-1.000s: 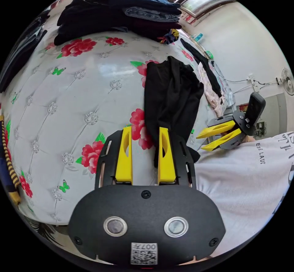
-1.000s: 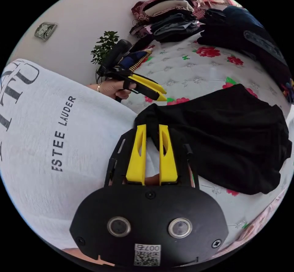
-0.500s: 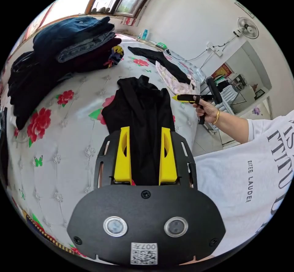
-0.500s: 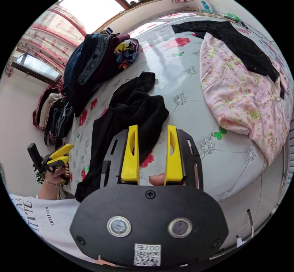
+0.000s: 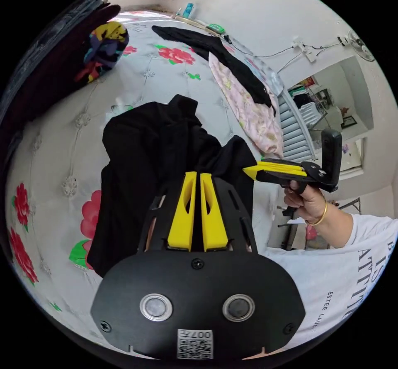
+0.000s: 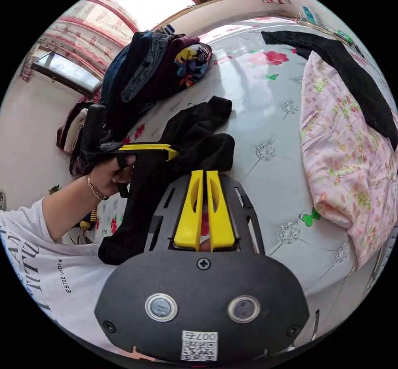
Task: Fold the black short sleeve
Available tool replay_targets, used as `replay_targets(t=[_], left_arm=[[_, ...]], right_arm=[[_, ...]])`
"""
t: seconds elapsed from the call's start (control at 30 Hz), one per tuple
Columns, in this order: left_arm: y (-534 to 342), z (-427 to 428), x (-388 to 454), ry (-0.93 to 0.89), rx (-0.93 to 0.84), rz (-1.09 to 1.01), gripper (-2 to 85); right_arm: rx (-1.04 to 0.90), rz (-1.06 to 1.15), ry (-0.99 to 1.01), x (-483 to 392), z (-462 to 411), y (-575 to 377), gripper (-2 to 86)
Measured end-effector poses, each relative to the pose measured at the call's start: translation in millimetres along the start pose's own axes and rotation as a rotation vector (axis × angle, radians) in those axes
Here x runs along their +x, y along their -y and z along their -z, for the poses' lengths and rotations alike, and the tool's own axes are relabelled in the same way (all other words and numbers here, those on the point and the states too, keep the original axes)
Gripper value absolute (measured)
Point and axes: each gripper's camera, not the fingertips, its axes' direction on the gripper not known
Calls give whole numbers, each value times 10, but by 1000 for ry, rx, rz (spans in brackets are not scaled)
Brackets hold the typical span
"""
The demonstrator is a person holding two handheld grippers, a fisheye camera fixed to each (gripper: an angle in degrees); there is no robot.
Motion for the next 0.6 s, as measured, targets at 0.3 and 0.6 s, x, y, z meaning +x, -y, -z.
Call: replay_targets(t=[0.3, 0.6], left_arm=[[-1016, 2650, 489, -118, 731, -62, -9], [-2721, 3107, 1480, 368, 804, -44, -7]], right_arm=[[451, 732, 75, -1710, 1496, -298, -2], [327, 1179, 242, -2944, 1317, -1654, 1]])
